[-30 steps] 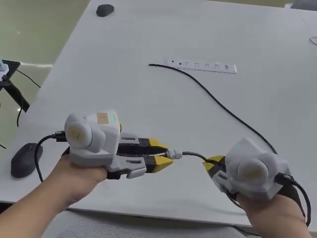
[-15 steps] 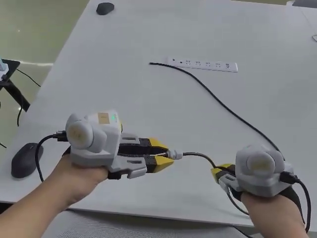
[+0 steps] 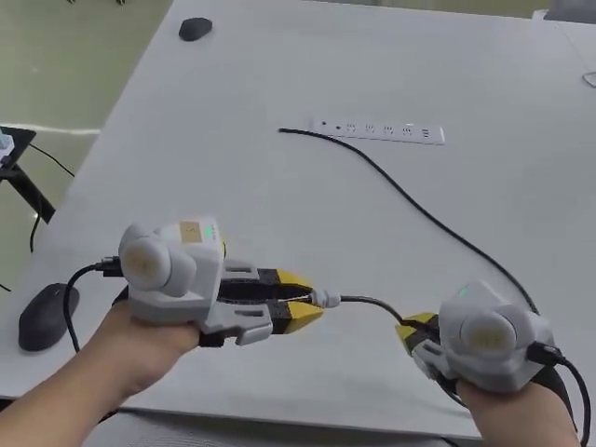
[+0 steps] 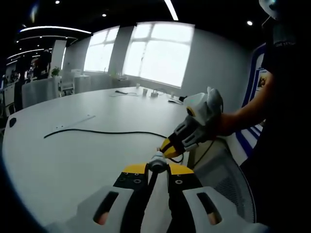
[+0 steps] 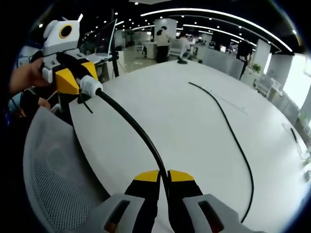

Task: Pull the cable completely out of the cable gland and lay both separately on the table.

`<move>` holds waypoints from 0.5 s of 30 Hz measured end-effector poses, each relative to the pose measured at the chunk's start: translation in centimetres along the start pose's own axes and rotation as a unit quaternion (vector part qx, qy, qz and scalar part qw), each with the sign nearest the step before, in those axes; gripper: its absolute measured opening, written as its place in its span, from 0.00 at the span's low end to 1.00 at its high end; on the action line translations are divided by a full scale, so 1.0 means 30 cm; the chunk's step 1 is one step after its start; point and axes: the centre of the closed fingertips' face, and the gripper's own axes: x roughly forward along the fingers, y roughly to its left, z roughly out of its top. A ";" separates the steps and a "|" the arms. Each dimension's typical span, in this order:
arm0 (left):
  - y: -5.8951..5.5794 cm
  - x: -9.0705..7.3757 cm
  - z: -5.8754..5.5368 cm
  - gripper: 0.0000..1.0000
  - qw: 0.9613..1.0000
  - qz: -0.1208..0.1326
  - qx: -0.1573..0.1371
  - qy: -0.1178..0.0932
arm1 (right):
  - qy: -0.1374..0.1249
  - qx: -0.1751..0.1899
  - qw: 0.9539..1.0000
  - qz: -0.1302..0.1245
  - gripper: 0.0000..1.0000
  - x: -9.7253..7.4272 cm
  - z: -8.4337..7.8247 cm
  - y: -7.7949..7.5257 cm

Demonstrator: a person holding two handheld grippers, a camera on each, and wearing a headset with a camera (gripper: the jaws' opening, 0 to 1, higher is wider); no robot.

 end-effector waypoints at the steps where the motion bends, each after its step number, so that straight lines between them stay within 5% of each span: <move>1: 0.001 0.000 0.000 0.15 1.000 0.000 0.000 0.000 | -0.002 0.000 1.000 0.000 0.01 -0.003 0.004 -0.002; 8: 0.012 -0.008 0.007 0.15 1.000 0.001 0.000 0.001 | -0.026 -0.042 0.999 0.007 0.12 -0.034 0.067 0.012; 15: 0.010 0.000 -0.004 0.15 1.000 0.000 0.000 0.006 | -0.078 -0.131 0.987 0.052 0.21 -0.073 0.204 0.116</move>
